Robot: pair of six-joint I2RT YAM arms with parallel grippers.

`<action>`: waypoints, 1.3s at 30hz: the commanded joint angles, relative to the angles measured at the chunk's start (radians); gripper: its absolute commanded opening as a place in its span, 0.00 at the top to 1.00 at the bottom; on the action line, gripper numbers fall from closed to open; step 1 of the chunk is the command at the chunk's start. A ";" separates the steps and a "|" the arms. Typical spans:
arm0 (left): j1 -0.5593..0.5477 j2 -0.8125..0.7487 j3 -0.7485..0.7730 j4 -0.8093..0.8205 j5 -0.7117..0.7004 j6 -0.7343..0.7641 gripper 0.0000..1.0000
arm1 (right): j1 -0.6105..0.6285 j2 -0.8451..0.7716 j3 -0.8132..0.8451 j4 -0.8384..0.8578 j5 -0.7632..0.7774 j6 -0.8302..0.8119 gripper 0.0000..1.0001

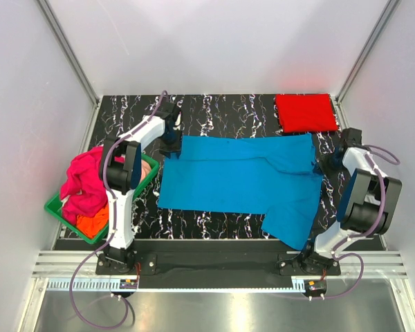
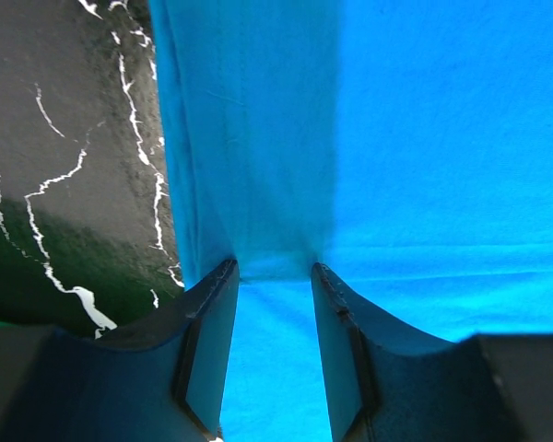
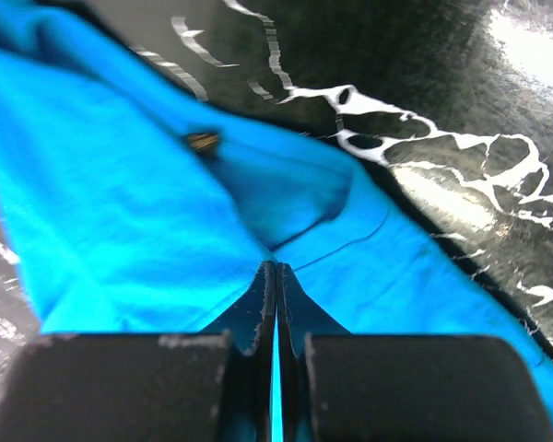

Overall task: Fold and stack the t-shirts
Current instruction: Fold the tshirt

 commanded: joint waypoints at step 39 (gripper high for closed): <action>0.034 -0.114 0.054 -0.041 -0.014 0.029 0.52 | 0.016 -0.367 -0.341 0.222 0.003 0.111 1.00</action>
